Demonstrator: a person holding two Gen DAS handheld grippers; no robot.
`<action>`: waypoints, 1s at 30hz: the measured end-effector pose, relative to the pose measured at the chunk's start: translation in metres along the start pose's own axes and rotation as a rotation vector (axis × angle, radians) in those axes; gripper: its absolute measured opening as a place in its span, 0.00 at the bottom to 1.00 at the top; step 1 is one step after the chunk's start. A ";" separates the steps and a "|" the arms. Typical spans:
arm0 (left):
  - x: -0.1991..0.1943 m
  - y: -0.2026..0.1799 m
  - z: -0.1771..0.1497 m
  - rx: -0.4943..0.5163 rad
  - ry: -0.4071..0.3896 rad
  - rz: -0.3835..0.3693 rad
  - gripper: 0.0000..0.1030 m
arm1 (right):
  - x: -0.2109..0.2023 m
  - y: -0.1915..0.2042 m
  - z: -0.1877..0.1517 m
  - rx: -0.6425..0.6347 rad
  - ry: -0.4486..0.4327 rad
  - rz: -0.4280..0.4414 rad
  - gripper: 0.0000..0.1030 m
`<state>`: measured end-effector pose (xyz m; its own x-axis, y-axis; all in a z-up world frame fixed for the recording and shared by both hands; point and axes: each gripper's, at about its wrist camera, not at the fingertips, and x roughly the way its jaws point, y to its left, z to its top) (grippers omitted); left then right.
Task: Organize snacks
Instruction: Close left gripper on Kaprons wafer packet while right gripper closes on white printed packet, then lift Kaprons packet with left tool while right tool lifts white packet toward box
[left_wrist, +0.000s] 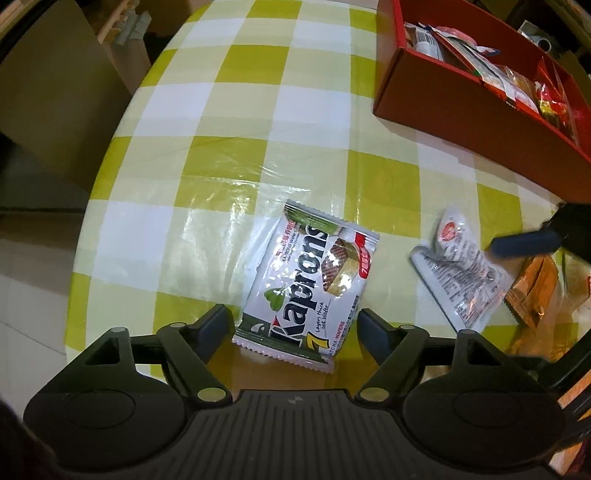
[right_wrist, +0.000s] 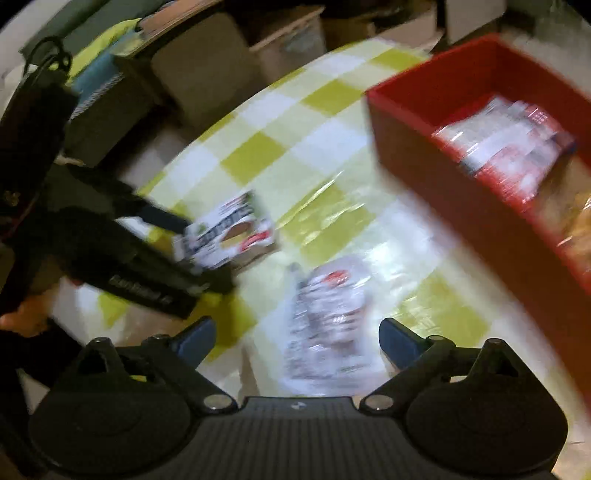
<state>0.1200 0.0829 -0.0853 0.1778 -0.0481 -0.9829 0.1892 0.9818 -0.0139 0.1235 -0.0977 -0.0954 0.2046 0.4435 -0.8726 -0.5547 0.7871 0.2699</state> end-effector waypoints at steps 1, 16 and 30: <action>-0.005 -0.004 0.001 0.002 0.001 0.002 0.80 | 0.000 0.000 0.003 -0.015 -0.001 -0.051 0.97; 0.003 -0.001 0.002 -0.032 -0.011 0.038 0.86 | 0.038 0.010 0.013 0.064 0.045 -0.317 1.00; 0.006 0.018 0.007 -0.094 0.018 -0.010 0.98 | 0.024 0.028 0.007 0.095 0.037 -0.319 0.66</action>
<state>0.1312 0.0994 -0.0901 0.1586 -0.0552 -0.9858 0.0990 0.9943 -0.0397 0.1185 -0.0627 -0.1059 0.3257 0.1536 -0.9329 -0.3893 0.9210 0.0157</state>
